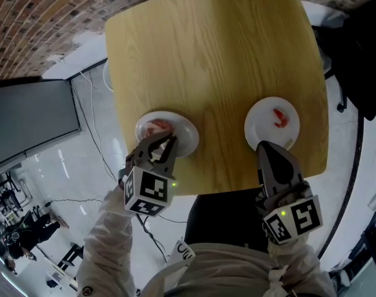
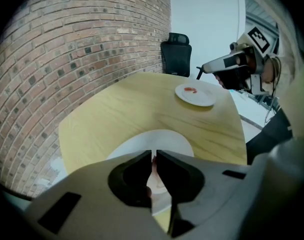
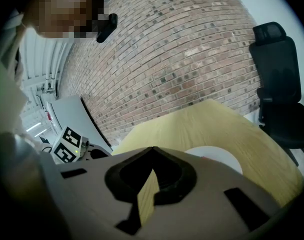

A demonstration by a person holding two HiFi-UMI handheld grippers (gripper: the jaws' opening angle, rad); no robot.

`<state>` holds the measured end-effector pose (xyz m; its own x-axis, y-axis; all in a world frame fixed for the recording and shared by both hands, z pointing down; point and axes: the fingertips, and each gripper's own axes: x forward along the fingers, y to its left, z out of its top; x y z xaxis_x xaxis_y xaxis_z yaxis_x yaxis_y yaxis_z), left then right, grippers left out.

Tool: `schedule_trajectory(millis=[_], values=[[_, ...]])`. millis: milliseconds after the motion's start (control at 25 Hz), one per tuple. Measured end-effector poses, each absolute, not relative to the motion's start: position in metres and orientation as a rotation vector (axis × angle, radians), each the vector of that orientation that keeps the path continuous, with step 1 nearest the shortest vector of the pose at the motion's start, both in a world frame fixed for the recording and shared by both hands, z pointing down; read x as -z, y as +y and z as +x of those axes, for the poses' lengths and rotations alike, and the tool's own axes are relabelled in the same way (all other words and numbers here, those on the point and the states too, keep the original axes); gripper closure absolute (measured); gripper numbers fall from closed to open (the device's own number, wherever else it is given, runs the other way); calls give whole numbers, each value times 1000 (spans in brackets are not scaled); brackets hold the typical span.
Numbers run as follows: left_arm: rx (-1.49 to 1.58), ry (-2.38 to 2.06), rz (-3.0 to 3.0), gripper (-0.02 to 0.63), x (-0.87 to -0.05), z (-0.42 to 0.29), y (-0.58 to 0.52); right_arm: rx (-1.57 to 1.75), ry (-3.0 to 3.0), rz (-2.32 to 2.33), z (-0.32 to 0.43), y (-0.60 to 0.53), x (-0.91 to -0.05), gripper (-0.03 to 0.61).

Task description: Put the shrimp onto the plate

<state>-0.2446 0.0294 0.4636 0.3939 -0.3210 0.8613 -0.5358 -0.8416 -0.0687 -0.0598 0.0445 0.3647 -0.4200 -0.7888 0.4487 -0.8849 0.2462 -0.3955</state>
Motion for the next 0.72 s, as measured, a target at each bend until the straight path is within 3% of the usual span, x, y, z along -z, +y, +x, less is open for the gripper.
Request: schedule_trajectory(millis=[720], values=[[-1411, -700, 2574, 577, -428, -142, 19, -939, -2317, 1739, 24, 56, -357, 554]])
